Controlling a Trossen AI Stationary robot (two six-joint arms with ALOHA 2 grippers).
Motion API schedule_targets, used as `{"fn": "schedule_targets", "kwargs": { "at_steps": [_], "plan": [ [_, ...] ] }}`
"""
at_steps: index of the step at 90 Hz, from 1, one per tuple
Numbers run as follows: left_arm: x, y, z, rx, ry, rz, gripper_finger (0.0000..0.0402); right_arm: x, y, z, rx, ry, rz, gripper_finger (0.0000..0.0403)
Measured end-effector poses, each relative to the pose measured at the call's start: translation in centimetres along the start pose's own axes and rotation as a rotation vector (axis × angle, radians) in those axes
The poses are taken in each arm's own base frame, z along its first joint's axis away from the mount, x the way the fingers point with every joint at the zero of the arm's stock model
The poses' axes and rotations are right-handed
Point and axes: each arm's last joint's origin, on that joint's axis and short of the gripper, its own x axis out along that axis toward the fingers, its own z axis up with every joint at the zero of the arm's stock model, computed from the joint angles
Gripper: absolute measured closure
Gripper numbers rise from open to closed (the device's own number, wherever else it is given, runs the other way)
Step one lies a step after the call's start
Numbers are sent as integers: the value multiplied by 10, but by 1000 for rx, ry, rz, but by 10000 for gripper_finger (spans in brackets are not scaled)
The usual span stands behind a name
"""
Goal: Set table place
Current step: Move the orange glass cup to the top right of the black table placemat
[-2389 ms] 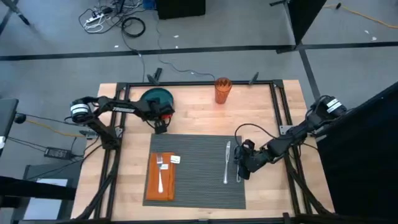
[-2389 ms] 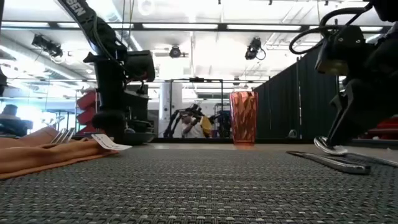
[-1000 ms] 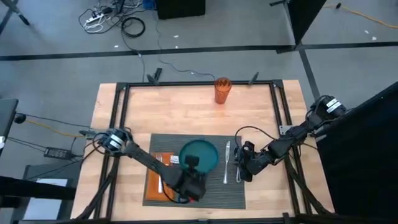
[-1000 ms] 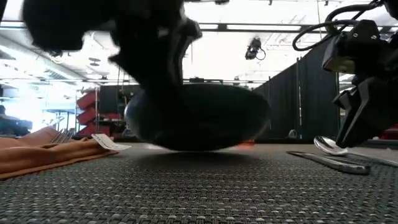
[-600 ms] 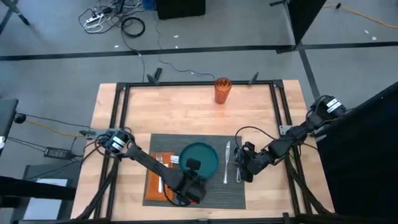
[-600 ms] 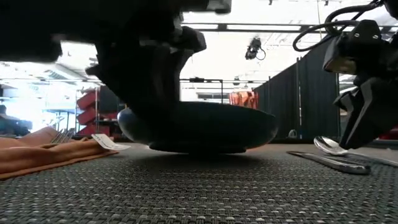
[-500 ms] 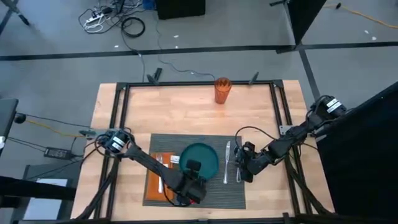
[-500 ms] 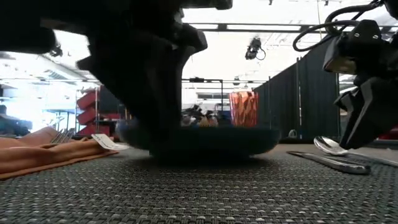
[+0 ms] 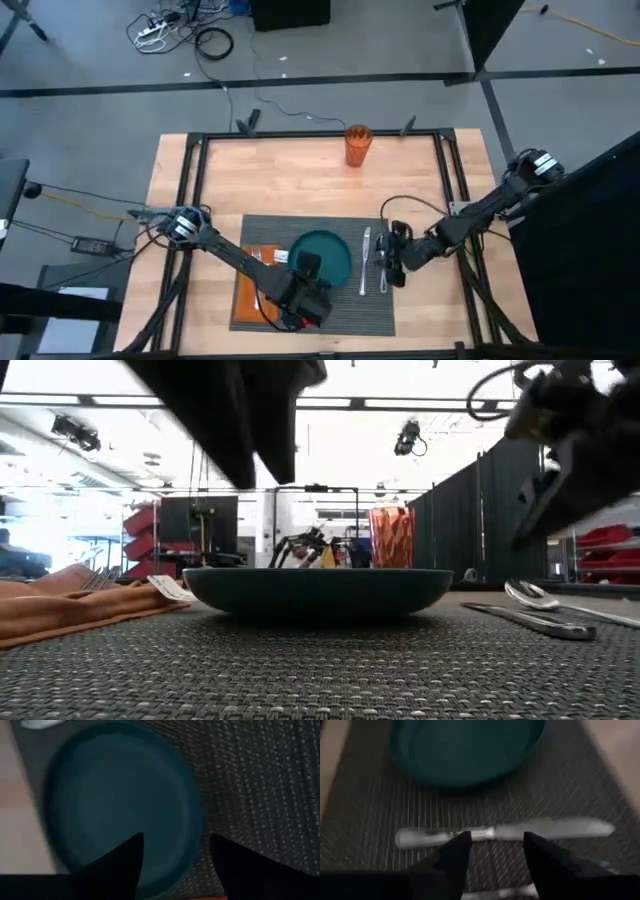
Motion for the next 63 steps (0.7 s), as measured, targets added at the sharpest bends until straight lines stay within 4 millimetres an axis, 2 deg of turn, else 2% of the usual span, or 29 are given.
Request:
{"fn": "schedule_targets", "kwargs": {
  "at_steps": [8,17,27,35,47,63],
  "plan": [
    [-12,16,-7,-28,-23,37,196,-11,-13,18,-9,-77,1,204],
    [-15,31,-21,-54,-23,79,198,-23,-32,39,-53,-166,-5,187],
    [-15,48,-40,-107,-31,119,198,-34,-55,57,-134,-251,-51,177],
    [-6,61,-57,-149,-3,138,198,-40,-74,76,-190,-285,-140,174],
    [10,74,-83,-226,39,158,198,-48,-100,112,-300,-244,-269,175],
    [19,82,-109,-301,48,168,198,-53,-141,163,-398,-97,-413,184]
  ]
}}
